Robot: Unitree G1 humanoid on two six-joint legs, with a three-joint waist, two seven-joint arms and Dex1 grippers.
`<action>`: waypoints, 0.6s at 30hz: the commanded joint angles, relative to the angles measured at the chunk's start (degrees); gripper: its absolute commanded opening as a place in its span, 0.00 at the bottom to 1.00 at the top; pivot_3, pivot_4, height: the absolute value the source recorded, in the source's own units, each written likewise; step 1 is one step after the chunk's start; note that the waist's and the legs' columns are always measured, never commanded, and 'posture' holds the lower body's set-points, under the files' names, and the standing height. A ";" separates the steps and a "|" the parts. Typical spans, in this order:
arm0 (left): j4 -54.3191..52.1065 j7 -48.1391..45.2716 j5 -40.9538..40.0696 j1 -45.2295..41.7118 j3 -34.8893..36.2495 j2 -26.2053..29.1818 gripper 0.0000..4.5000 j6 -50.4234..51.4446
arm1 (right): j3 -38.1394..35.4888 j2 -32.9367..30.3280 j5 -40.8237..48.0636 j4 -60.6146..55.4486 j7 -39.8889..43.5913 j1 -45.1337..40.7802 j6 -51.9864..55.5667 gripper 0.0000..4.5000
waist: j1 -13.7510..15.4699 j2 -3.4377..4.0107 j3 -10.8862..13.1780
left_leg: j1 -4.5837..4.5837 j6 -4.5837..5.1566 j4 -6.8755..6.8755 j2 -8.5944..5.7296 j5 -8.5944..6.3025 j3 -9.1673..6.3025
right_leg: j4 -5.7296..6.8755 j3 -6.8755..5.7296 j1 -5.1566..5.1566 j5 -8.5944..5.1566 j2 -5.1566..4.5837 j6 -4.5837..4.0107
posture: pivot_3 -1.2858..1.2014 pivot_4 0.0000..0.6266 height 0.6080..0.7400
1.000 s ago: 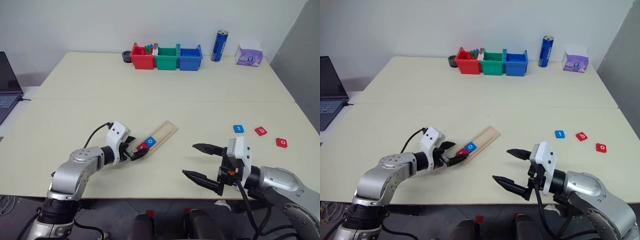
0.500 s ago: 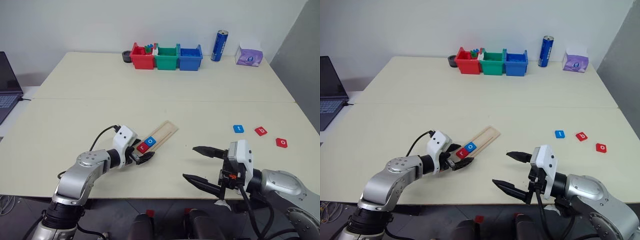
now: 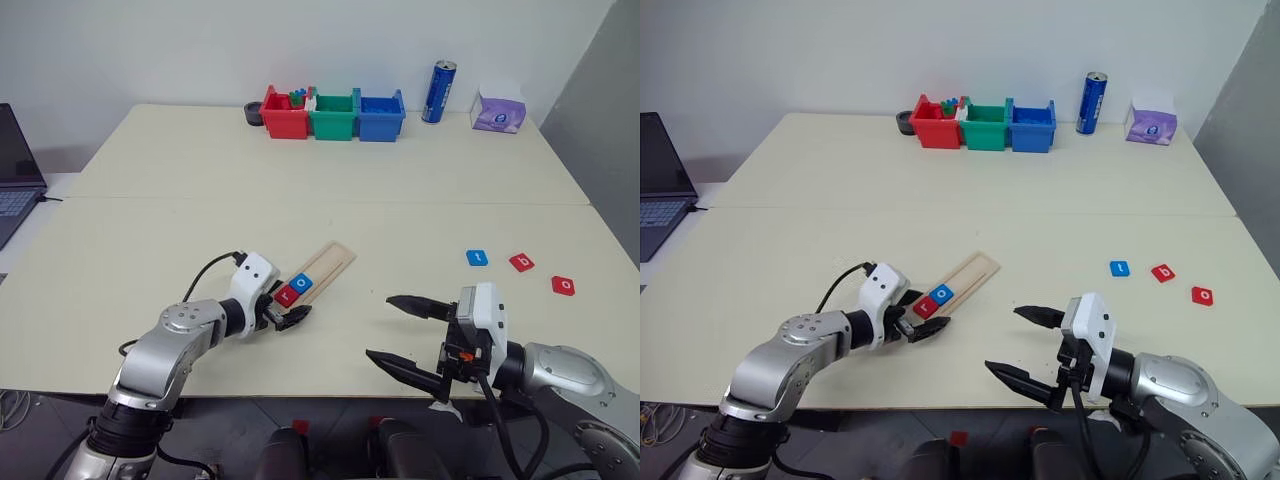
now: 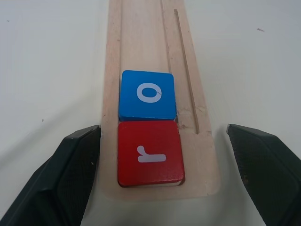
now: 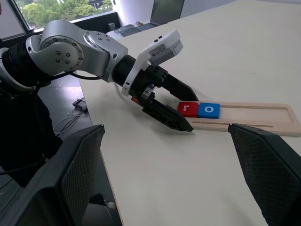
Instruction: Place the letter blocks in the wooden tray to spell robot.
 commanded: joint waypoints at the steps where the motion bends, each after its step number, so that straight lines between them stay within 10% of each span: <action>1: -0.31 0.74 0.59 -0.60 -1.30 0.67 1.00 2.91 | -1.07 -0.23 1.51 -2.97 -0.58 0.20 -0.27 1.00 | 0.01 0.01 0.00 | 0.00 0.00 0.00 0.00 0.00 0.00 | 0.00 0.00 0.00 0.00 0.00 0.00 | 0.52 0.24 1.00; 5: 0.41 0.92 0.79 -1.43 -1.50 1.07 1.00 4.32 | -0.60 -0.14 1.78 -3.12 -1.11 0.17 -0.31 1.00 | 0.01 0.01 -0.01 | 0.01 0.00 0.00 -0.01 0.00 0.00 | 0.01 0.00 0.01 0.00 0.00 0.00 | 0.52 0.24 1.00; 10: 1.03 0.95 0.63 -1.63 -1.31 1.24 0.75 5.37 | -0.39 -0.07 2.04 -3.21 -1.50 0.08 -0.37 1.00 | 0.00 0.02 -0.01 | 0.03 0.00 0.00 0.00 0.00 0.00 | 0.03 0.00 0.01 0.00 0.01 0.00 | 0.52 0.24 1.00; 18: 3.61 0.06 0.73 -2.39 -0.21 1.83 0.75 3.99 | -0.17 0.03 1.98 -3.02 -1.59 -0.30 -0.48 1.00 | 0.00 0.03 -0.02 | 0.05 0.00 0.00 0.00 0.00 0.00 | 0.03 0.00 0.01 0.00 0.01 0.00 | 0.52 0.24 1.00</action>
